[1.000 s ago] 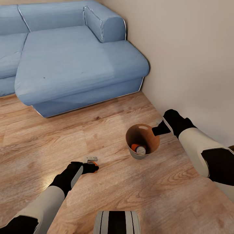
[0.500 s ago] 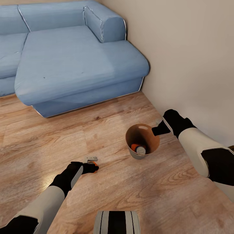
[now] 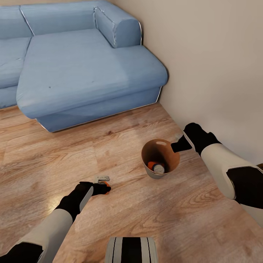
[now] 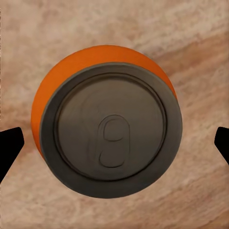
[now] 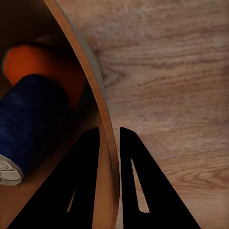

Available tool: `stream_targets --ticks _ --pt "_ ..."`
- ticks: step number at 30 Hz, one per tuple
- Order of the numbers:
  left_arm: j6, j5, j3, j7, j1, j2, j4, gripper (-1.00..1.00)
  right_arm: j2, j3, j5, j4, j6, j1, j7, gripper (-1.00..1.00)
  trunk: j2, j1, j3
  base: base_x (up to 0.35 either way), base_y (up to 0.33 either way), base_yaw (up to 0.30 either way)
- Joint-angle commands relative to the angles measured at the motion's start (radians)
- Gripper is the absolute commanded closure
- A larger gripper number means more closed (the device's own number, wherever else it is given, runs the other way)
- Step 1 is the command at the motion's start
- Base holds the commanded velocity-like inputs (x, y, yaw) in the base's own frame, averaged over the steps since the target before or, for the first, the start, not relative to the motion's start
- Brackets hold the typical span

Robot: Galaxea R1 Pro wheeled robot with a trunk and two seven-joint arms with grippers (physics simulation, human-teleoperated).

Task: Put the three can of soda from the living room inside the tash can in the kitchen.

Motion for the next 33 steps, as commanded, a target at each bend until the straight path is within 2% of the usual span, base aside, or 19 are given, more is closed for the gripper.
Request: stream_targets --ticks 1,3,4,15,33 --pt "0.0 0.0 0.0 0.0 0.0 0.0 0.0 -1.0 0.0 -0.003 -0.021 0.0 0.003 0.0 0.003 1.0 0.0 0.0 0.0 0.0 0.0 0.0" --pt "0.0 0.0 0.0 0.0 0.0 0.0 -0.001 -1.0 0.001 -0.003 -0.021 0.0 0.003 0.0 0.004 1.0 0.0 0.0 0.0 0.0 0.0 0.0" --pt "0.0 0.0 0.0 -0.001 0.0 0.0 -0.001 1.0 0.001 -0.003 -0.021 0.0 0.003 0.0 0.004 1.0 0.0 0.0 0.0 0.0 0.0 0.0" --pt "0.0 0.0 0.0 0.0 0.0 0.0 -0.001 1.0 0.0 -0.003 -0.021 0.0 0.003 0.0 0.004 1.0 0.0 0.0 0.0 0.0 0.0 0.0" --pt "0.001 0.0 0.0 0.0 -0.002 -0.001 0.0 1.0 0.003 0.0 -0.021 0.003 0.003 0.001 0.004 1.0 0.004 -0.008 0.07 0.0 0.0 0.0"
